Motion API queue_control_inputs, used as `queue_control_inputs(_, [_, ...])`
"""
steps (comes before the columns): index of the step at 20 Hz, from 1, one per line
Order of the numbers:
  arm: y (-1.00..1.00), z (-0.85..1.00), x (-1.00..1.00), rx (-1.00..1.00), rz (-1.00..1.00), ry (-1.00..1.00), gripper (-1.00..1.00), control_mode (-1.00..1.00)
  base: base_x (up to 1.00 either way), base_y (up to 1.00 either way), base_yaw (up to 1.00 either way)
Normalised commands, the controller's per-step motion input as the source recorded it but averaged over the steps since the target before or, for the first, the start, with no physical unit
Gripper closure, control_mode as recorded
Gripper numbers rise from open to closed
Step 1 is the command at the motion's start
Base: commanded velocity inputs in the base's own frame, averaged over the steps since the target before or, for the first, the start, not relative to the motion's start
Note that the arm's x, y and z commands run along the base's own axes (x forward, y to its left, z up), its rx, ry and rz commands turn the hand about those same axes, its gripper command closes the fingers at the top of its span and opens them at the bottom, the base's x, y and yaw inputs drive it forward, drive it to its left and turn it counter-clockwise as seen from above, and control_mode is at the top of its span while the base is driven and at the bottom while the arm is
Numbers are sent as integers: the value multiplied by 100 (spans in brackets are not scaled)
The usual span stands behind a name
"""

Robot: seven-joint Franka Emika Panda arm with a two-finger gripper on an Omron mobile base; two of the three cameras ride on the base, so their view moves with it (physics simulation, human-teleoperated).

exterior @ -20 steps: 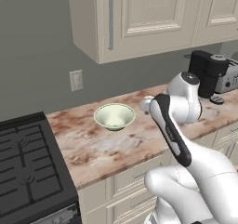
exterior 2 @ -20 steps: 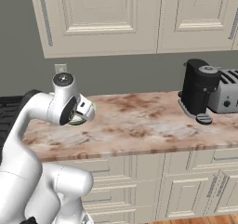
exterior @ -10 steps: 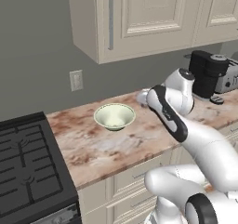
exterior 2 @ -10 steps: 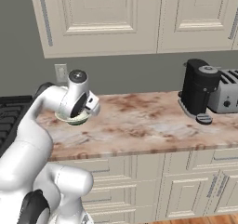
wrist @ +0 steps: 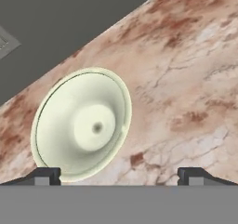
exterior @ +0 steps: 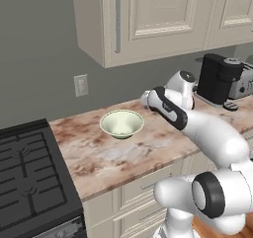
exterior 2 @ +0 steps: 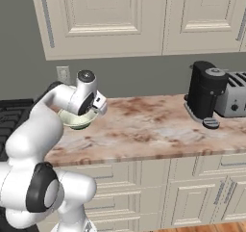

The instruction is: Pick the cup and bowl from the counter and place them on the counter next to the sink.

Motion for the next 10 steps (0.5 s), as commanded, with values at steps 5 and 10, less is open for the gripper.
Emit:
queue_control_inputs(5, [0,-37,39,3,0,0,-100,-100,0,0,0])
queue_control_inputs(10, [0,-41,29,4,0,0,-100,-100,0,0,0])
